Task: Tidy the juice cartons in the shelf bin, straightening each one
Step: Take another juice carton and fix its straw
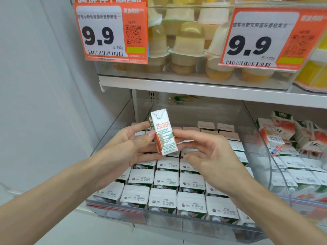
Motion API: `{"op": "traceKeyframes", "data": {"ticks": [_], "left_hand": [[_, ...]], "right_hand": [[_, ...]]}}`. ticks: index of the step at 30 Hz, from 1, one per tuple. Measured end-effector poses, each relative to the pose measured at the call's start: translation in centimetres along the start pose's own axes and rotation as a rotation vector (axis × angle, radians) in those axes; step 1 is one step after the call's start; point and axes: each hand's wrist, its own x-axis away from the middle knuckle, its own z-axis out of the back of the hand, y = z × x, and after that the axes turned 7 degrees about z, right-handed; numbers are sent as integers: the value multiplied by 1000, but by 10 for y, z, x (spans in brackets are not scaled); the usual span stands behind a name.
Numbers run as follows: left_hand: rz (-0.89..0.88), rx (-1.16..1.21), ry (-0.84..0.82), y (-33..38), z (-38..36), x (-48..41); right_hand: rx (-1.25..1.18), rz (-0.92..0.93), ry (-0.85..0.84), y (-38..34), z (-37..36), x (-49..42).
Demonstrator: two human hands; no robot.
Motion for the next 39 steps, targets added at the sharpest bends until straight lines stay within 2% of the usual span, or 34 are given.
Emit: {"op": "traceKeyframes", "data": {"ticks": [9, 21, 27, 35, 39], "left_hand": [[-47, -76, 96, -1, -3, -2], [-70, -26, -21, -1, -1, -3], [-32, 37, -38, -1, 1, -5], [-39, 71, -13, 1, -4, 0], [-46, 88, -17, 1, -8, 1]], "right_hand": [[-124, -85, 27, -4, -4, -1], [-192, -58, 164, 2, -1, -2], [-151, 7, 134, -3, -2, 1], [-196, -92, 114, -4, -1, -2], [-156, -70, 77, -2, -3, -2]]}}
